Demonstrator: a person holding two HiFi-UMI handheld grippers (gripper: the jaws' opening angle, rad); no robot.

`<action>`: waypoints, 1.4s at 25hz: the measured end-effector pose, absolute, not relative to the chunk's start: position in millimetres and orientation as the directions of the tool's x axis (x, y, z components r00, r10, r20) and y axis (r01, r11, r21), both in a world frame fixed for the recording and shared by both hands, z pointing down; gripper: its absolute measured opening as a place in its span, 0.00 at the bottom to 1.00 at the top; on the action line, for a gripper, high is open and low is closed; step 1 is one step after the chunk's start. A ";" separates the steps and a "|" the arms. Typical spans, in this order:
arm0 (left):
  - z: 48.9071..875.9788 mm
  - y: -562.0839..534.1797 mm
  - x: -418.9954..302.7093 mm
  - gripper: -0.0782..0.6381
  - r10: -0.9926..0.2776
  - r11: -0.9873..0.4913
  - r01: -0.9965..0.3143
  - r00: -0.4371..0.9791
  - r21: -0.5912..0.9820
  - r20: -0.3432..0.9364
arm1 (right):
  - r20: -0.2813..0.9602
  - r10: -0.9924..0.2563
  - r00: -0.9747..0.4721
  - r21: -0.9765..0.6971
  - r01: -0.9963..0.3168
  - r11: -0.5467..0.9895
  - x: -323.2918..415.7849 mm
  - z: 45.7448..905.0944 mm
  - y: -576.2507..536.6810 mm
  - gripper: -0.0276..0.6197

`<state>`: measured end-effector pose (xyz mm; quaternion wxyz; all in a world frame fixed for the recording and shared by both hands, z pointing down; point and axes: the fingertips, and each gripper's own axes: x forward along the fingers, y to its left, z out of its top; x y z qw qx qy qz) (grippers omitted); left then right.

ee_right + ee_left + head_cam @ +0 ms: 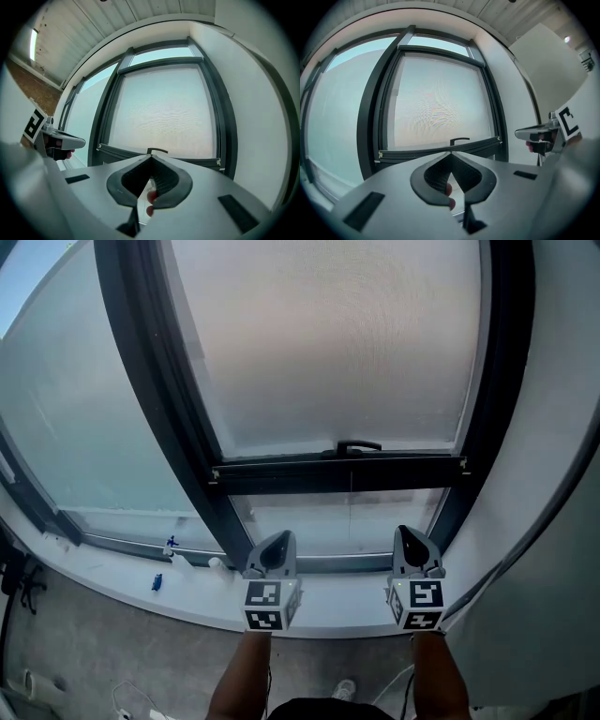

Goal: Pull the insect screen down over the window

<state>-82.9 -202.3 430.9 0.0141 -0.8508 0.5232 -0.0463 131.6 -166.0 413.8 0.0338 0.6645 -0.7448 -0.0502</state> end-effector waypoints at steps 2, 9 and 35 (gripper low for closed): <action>432.3 -195.6 -86.8 0.11 -0.892 -0.452 -0.889 0.449 -0.076 0.054 | -0.020 -0.993 -0.115 0.137 -0.984 0.111 123.4 413.8 -157.4 0.05; 433.9 -163.4 -102.6 0.11 -0.886 -0.464 -0.883 0.463 -0.069 0.033 | -0.026 -0.995 -0.099 0.181 -0.979 0.093 97.2 414.0 -124.8 0.05; 459.2 -36.2 -121.9 0.11 -0.859 -0.512 -0.857 0.509 -0.060 0.052 | -0.003 -0.996 -0.088 0.188 -0.978 0.086 43.7 435.6 8.7 0.05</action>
